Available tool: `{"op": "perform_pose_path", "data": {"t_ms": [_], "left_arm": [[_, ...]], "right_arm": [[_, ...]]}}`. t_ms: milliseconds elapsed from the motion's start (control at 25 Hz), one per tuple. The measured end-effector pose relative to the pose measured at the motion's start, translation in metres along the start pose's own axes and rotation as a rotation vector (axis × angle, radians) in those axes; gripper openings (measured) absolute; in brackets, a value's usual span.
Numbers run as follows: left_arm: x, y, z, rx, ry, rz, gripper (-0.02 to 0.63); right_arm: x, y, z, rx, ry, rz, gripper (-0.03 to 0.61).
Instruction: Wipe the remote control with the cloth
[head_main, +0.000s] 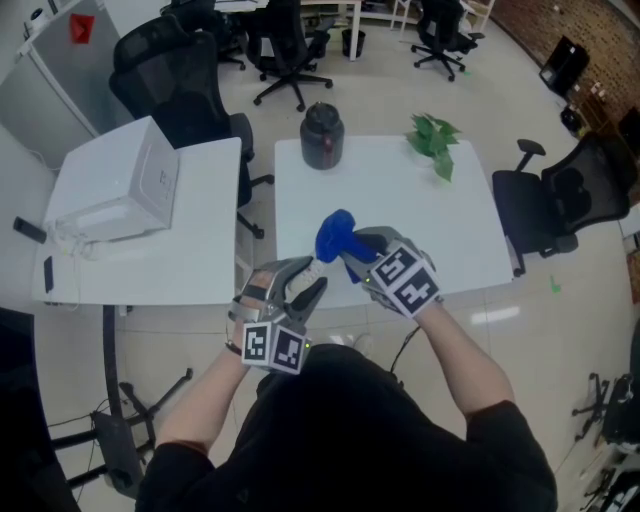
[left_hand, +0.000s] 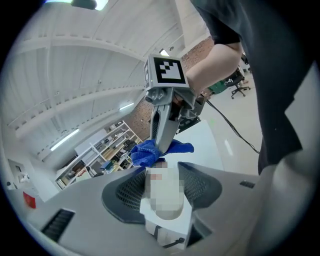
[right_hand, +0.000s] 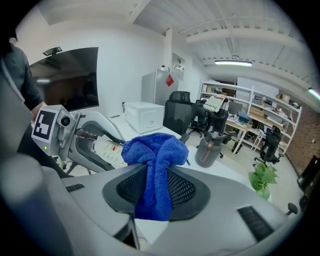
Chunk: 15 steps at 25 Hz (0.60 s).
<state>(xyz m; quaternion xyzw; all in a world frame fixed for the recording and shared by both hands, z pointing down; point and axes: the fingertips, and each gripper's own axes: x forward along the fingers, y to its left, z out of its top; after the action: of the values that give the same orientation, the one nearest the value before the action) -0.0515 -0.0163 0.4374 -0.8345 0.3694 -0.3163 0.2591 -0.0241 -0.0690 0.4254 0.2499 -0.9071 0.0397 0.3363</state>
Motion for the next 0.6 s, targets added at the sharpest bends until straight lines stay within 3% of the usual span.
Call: {"op": "perform_pose_path", "data": {"t_ms": [80, 120, 240, 360, 480, 600], "left_arm": [[0.001, 0.007, 0.000, -0.092, -0.020, -0.002, 0.207], [0.001, 0.013, 0.000, -0.179, -0.039, -0.003, 0.207], [0.001, 0.043, -0.001, -0.598, -0.133, 0.004, 0.207], [0.001, 0.074, -0.011, -1.047, -0.258, 0.000, 0.207], [-0.001, 0.096, -0.020, -1.442, -0.447, -0.030, 0.207], [-0.005, 0.112, -0.024, -1.765, -0.623, -0.060, 0.207]], "right_arm": [[-0.008, -0.007, 0.010, 0.014, -0.048, -0.022, 0.121], [-0.014, -0.010, 0.018, 0.025, -0.095, -0.037, 0.121], [-0.042, -0.021, 0.046, 0.088, -0.305, -0.093, 0.123], [-0.060, -0.020, 0.058, 0.155, -0.464, -0.094, 0.123], [-0.056, -0.002, 0.052, 0.212, -0.507, -0.038, 0.121], [-0.040, 0.027, 0.046, 0.221, -0.496, 0.045, 0.121]]}}
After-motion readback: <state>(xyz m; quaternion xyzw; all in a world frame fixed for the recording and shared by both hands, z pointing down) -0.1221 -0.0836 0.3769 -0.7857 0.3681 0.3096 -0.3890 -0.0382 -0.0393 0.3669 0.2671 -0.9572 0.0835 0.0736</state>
